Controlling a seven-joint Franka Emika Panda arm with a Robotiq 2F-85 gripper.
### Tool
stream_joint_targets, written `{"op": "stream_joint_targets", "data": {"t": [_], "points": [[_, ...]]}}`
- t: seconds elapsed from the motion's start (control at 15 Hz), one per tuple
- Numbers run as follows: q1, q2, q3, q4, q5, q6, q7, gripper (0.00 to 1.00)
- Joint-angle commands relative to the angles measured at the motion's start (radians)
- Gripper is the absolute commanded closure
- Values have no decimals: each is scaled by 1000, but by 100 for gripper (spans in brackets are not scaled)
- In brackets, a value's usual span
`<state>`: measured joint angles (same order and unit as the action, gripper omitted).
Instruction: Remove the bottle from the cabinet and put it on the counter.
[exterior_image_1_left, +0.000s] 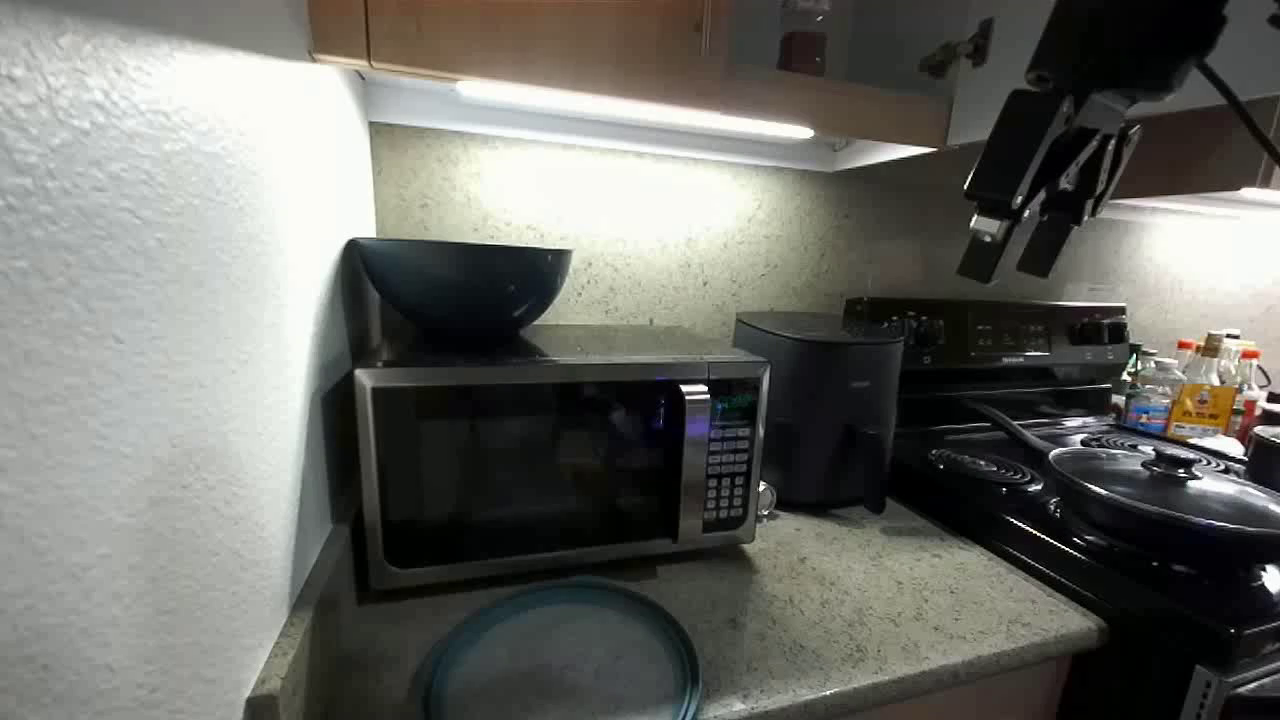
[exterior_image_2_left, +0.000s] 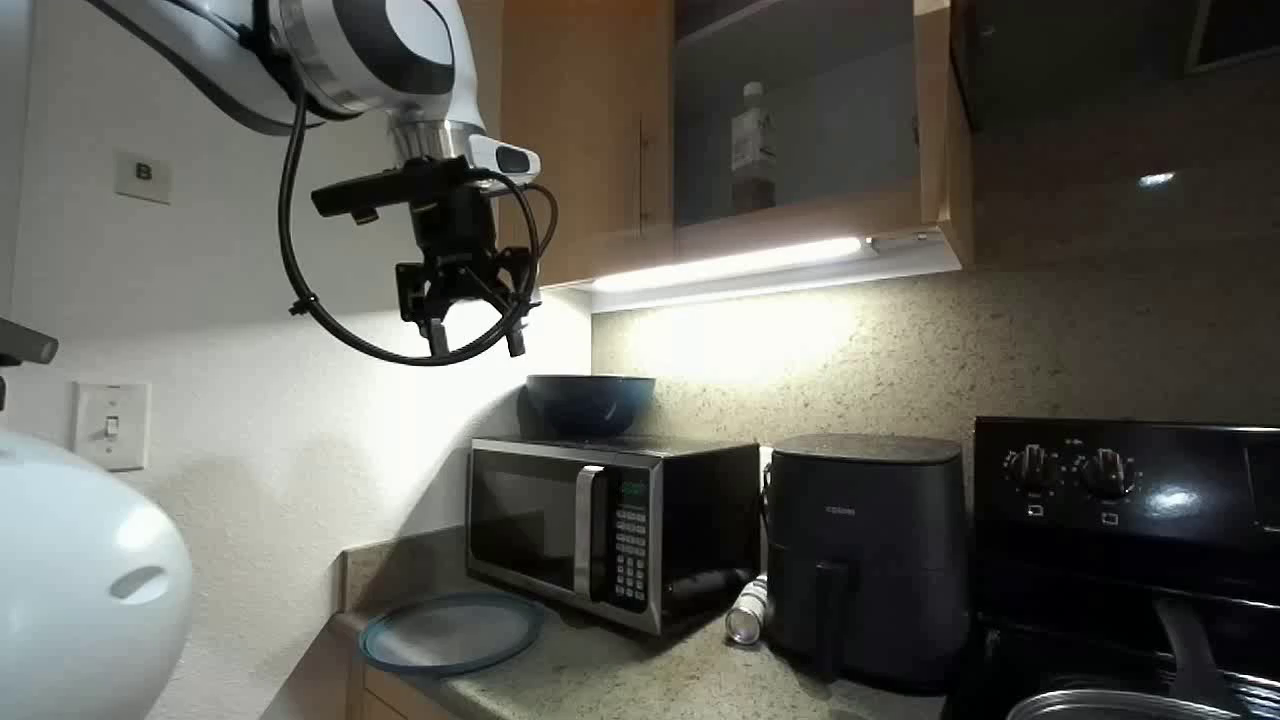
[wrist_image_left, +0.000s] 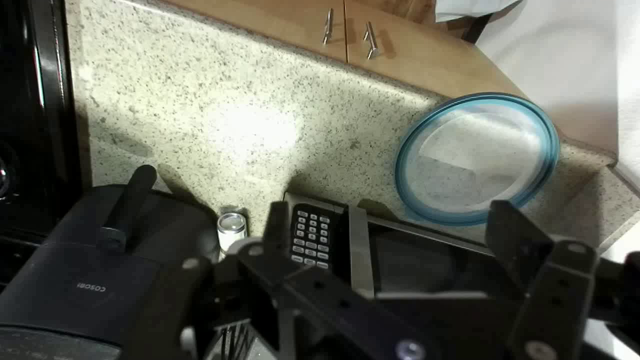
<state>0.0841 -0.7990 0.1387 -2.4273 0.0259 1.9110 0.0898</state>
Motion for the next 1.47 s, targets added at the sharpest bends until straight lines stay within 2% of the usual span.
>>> {"op": "stream_joint_targets", "data": {"t": [0.0, 1.0, 1.2, 1.4], "points": [[3, 1, -2, 2, -2, -2, 2, 0], [-2, 2, -4, 7, -4, -3, 3, 0], [-86, -14, 8, 55, -105, 13, 67, 0], [-147, -18, -1, 172, -199, 0, 91, 0]]}}
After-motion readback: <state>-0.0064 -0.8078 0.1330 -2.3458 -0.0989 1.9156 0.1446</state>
